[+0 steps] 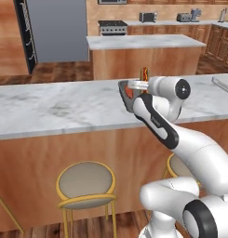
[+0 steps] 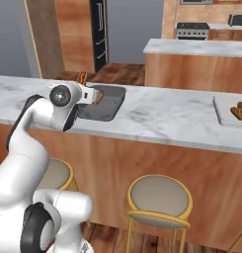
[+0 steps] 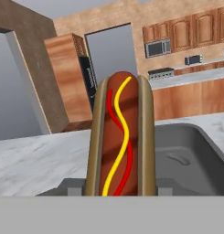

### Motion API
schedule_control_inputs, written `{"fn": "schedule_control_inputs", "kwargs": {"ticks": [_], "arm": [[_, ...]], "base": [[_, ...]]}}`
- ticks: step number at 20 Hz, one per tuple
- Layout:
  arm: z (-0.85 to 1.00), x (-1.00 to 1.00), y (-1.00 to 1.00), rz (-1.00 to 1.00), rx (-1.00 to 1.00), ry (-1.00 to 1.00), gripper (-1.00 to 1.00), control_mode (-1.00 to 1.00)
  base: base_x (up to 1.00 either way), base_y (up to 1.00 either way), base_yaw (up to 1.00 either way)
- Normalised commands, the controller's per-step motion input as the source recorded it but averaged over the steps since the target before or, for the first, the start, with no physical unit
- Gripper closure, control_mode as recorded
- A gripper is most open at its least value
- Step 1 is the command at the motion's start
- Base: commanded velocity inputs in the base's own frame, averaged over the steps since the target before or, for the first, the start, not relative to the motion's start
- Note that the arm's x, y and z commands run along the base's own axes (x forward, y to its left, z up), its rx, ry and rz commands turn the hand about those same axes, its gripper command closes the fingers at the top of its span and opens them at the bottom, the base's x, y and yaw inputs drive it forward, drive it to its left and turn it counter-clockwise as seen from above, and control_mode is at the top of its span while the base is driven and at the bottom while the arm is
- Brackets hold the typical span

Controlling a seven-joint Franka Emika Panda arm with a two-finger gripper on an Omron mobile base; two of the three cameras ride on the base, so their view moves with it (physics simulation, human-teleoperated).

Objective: Place one cooked food and one vegetable from the large plate to each tupperware container.

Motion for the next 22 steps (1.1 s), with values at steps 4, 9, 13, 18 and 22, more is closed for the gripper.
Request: {"fn": "schedule_control_inputs", "kwargs": {"ticks": [4,9,13,18,22], "arm": [[0.0,0.0,0.0,0.0,0.0,0.0,1.0,1.0],[0.0,0.19,-0.03,0.0,0.0,0.05,1.0,-1.0],[0.02,0.95,-0.22,0.0,0.0,0.37,1.0,-1.0],[0.0,0.62,-0.28,0.0,0.0,0.2,1.0,-1.0],[-0.09,0.47,-0.28,0.0,0.0,0.11,1.0,-1.0]], "base": [[0.6,-0.49,-0.06],[0.63,-0.11,-0.01],[0.0,0.0,0.0],[0.0,0.0,0.0],[0.0,0.0,0.0]]}}
